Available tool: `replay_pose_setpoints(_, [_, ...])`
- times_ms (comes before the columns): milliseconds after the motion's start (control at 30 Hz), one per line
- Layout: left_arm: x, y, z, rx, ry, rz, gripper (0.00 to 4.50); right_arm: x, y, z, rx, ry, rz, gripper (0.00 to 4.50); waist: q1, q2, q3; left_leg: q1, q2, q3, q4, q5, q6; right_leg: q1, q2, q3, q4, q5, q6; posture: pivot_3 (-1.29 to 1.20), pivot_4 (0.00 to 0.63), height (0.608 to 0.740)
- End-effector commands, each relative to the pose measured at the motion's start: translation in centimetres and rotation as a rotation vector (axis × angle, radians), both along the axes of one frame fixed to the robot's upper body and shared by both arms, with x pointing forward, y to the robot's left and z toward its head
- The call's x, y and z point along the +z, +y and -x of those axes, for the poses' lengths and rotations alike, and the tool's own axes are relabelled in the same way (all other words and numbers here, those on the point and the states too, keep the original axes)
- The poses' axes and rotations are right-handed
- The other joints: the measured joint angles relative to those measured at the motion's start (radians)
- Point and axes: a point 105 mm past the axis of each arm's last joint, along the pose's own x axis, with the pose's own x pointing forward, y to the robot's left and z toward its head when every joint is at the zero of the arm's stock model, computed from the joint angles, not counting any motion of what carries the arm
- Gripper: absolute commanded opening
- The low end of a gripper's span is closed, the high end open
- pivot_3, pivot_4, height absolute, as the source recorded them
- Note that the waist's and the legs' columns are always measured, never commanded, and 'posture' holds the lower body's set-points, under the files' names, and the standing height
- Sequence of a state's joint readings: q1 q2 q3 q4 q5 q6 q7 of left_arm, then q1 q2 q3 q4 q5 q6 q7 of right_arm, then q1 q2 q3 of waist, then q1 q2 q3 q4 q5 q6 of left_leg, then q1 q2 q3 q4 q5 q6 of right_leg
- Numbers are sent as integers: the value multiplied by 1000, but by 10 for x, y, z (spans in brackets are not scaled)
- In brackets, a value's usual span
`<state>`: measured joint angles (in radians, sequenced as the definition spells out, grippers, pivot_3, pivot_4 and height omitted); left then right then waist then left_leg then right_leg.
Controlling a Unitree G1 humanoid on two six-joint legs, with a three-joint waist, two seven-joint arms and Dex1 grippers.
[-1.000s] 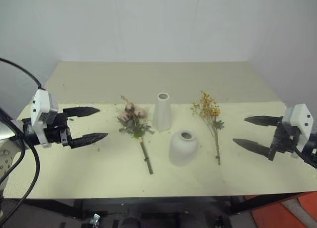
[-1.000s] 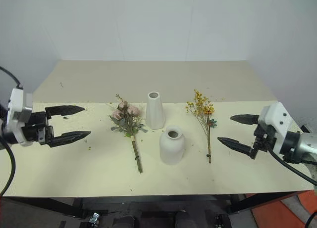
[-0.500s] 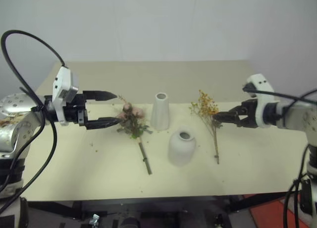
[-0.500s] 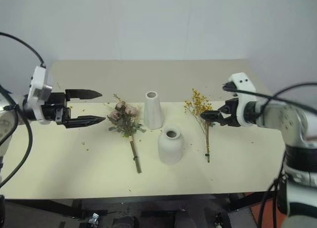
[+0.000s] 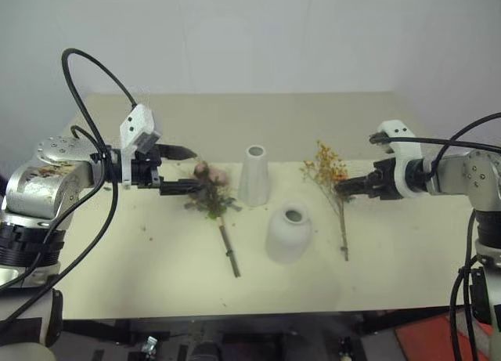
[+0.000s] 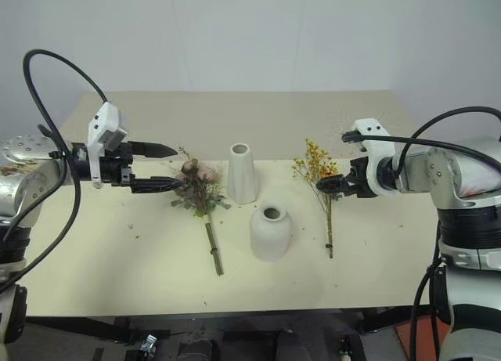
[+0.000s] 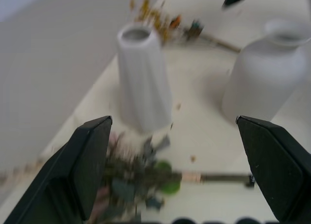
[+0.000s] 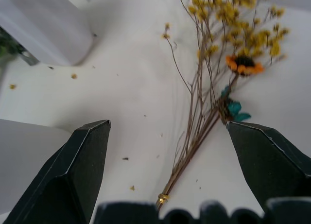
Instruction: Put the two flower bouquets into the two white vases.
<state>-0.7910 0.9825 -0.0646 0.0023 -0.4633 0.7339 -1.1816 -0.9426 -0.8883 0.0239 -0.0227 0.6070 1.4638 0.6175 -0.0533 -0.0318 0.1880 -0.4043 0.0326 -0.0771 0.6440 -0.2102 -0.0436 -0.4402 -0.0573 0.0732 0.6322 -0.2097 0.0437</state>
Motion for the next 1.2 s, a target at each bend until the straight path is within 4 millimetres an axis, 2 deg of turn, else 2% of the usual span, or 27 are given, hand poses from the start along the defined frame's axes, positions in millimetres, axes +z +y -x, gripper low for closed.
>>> replay_pose_setpoints(33, [2,5,5,57,22,-108,4459,40,8,7,144,-217,-51,4500,-1,0,0,0,0,0,0,0,0,0,0,0,0,-2,3,0,150,740])
replay_pose_setpoints(167, [-13,0,14,108,170,-144,4459,62,18,17,326,-352,-49,4500,-5,1,0,0,0,0,0,0,0,0,0,0,1,-2,4,0,150,740])
replay_pose_setpoints(300, [-27,-6,17,176,284,-196,4459,70,24,27,460,-387,-52,4500,-6,1,1,0,0,0,1,0,0,1,0,0,1,-2,4,0,150,740])
replay_pose_setpoints(400, [-40,-10,12,323,450,-201,4459,77,31,40,600,-417,-65,4500,-3,0,1,0,0,0,2,0,0,1,0,0,2,-2,4,0,150,740])
replay_pose_setpoints(500, [-52,-9,9,421,543,-241,4459,81,34,48,687,-439,-72,4500,-7,0,1,0,-1,-1,3,0,0,1,0,0,3,-3,5,0,150,740])
replay_pose_setpoints(633, [-63,-8,3,474,611,-251,4459,83,35,51,737,-454,-79,4500,-17,0,1,3,-1,-1,3,0,0,1,0,1,9,-3,4,0,150,740])
replay_pose_setpoints(933, [-75,-24,6,430,695,-248,4459,83,32,56,818,-474,-50,4500,-14,0,1,4,-1,-1,3,0,0,1,0,1,11,-4,4,0,150,740])
replay_pose_setpoints(1200, [-84,-36,-20,574,775,-189,4459,82,33,57,854,-483,-36,4500,-9,0,1,5,-2,-1,4,0,-1,1,0,1,12,-4,4,0,150,740])
